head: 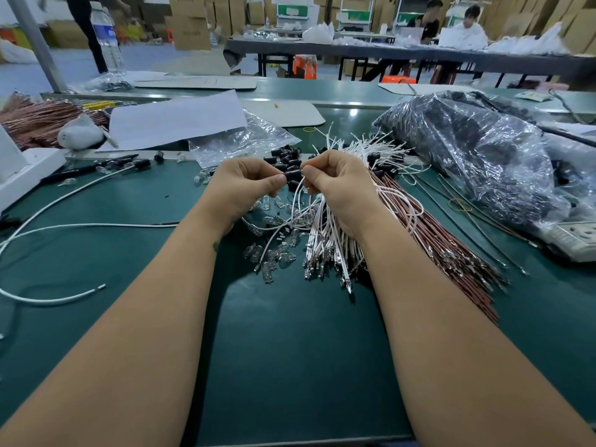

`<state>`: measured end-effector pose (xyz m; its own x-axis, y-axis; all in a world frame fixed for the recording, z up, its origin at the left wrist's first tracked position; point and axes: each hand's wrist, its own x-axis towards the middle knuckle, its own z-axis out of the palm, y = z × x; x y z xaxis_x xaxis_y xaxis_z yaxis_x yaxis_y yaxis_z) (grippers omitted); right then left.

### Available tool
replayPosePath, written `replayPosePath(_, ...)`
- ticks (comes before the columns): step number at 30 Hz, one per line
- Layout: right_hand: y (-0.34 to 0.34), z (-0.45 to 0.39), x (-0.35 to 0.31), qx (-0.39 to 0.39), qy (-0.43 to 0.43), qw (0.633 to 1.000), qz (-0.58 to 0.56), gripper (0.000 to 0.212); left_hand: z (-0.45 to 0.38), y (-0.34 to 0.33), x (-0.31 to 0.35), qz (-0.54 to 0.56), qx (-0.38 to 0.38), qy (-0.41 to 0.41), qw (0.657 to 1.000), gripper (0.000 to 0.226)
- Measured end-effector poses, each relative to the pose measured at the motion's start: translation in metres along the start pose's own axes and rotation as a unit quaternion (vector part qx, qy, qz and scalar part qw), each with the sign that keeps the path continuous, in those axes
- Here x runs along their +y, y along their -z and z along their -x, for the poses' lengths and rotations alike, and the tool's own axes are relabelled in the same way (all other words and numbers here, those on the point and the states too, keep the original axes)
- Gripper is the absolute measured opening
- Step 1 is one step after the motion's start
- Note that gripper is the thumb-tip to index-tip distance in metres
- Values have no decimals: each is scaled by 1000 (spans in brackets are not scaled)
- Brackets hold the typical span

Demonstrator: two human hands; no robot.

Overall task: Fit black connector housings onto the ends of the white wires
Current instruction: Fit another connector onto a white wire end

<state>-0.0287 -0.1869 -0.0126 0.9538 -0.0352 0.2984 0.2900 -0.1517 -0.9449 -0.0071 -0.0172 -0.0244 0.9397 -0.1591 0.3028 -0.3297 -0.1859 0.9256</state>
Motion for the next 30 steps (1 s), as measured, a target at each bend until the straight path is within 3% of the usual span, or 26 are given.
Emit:
replayPosePath(13,1,-1,1,6,3,1000,17,15,3,-8,2,-17,10,-16,1000,8)
replayPosePath(23,0,-4,4,87,-19,996,-16,15,-3,0,10,-76,18,5,997,10)
replayPosePath(30,0,-4,2,82,-37,996,-18,13,-2,-1,10,46,-9,7,999,21)
